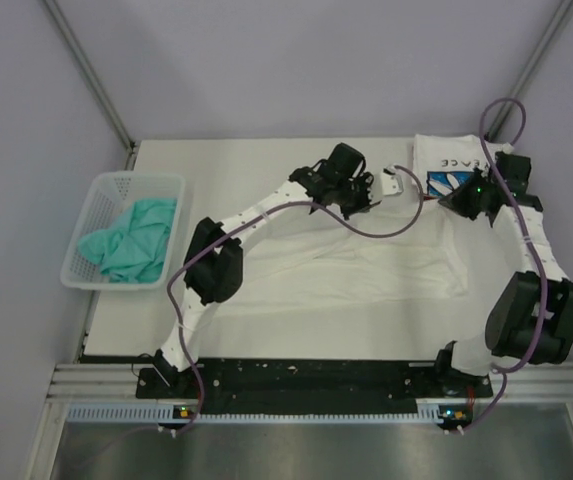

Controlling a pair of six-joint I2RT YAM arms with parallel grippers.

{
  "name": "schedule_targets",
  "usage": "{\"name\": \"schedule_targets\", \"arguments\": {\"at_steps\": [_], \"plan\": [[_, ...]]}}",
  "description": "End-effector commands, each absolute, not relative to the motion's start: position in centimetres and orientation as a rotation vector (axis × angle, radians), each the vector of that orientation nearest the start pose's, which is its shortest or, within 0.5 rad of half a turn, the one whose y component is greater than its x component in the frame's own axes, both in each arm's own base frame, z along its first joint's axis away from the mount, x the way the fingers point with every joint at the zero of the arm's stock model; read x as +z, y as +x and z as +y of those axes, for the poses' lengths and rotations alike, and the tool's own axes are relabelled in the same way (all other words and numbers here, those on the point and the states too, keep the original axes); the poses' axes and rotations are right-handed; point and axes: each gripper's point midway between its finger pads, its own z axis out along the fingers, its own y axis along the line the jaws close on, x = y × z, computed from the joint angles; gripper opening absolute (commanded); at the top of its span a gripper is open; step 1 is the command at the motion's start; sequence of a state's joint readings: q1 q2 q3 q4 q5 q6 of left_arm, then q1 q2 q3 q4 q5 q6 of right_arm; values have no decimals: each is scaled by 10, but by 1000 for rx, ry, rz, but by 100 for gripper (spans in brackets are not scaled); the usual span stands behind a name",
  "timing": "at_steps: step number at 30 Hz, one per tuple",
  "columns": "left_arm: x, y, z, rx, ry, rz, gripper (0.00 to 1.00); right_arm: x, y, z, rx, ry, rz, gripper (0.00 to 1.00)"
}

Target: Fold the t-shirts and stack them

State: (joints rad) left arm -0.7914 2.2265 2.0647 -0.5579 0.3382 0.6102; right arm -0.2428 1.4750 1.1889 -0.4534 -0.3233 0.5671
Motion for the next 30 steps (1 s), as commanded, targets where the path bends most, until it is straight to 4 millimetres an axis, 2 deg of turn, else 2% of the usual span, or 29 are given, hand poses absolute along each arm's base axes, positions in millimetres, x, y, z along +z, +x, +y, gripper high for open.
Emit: {"name": "schedule_targets", "arguments": {"at_steps": [1,6,10,14,19,27,28,29,30], "plan": [[175,337,-464,-736,1687,1534,0,144,354,-14,499,787,2290,0],[128,267,-453,-945,1912,1483,0,92,297,0,496,884,2391,0],[108,240,-445,-1031,1989,1485,0,68,265,-1,439,948,2431,0],[102,226,-438,-1097,2040,1479,0,52,241,-15,330,1044,2458,0],[92,214,-435,-1106,2097,1467,0,50,231,-22,270,1120,2438,0],[67,223,-440,-1039,2130,1521,1,46,222,-30,191,1207,2422,0],[65,223,-441,-1031,2139,1525,10,46,223,-30,194,1205,2425,0],[63,223,-441,-1030,2151,1525,25,51,226,-30,200,1192,2422,9],[64,221,-441,-1034,2162,1522,37,58,231,-31,209,1172,2411,24]]}}
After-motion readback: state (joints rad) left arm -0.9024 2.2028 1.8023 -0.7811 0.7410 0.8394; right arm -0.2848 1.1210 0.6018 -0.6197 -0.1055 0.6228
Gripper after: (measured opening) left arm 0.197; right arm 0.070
